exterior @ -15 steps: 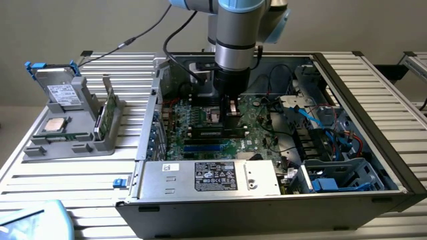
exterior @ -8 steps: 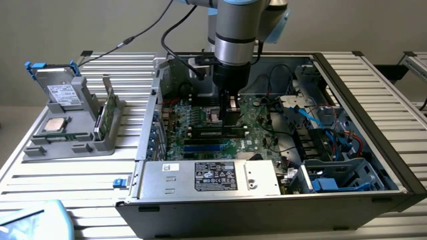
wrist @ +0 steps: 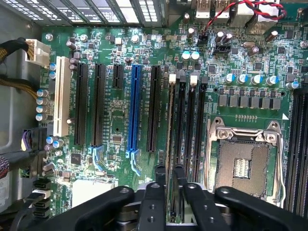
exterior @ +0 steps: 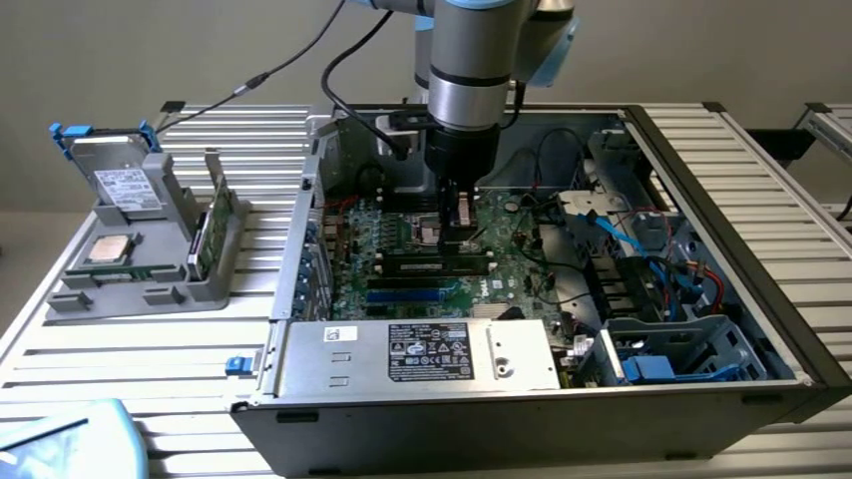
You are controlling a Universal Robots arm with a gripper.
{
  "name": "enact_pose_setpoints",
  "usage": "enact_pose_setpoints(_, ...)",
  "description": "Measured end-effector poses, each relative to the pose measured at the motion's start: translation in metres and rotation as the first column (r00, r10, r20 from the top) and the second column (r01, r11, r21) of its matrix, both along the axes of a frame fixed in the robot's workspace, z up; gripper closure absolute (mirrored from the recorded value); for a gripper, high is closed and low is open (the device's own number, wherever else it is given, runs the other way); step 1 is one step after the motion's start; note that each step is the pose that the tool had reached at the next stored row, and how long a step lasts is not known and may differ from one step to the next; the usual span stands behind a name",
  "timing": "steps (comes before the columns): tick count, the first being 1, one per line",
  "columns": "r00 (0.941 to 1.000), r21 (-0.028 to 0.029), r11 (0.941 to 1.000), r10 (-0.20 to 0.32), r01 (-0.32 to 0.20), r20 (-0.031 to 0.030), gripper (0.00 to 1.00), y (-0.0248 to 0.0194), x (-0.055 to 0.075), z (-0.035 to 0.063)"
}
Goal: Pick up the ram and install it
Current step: 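Insert the ram into the slot, then press down the ram until it locks into place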
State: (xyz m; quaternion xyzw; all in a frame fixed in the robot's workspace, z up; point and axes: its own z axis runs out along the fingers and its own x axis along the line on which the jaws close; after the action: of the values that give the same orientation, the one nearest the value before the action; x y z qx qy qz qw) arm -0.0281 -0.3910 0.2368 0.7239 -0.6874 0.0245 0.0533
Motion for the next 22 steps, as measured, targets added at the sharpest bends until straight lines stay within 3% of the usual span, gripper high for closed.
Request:
enact_pose_setpoints(2,1.0,0.0,1.0,0.0,0.0,0.0,0.9,0.0,0.0,0.0)
enact_pose_setpoints(18,1.0,0.0,1.0,0.0,0.0,0.0,0.9,0.0,0.0001,0.0)
enact_pose_setpoints(22,1.0,0.0,1.0,0.0,0.0,0.0,0.9,0.0,0.0069,0.0)
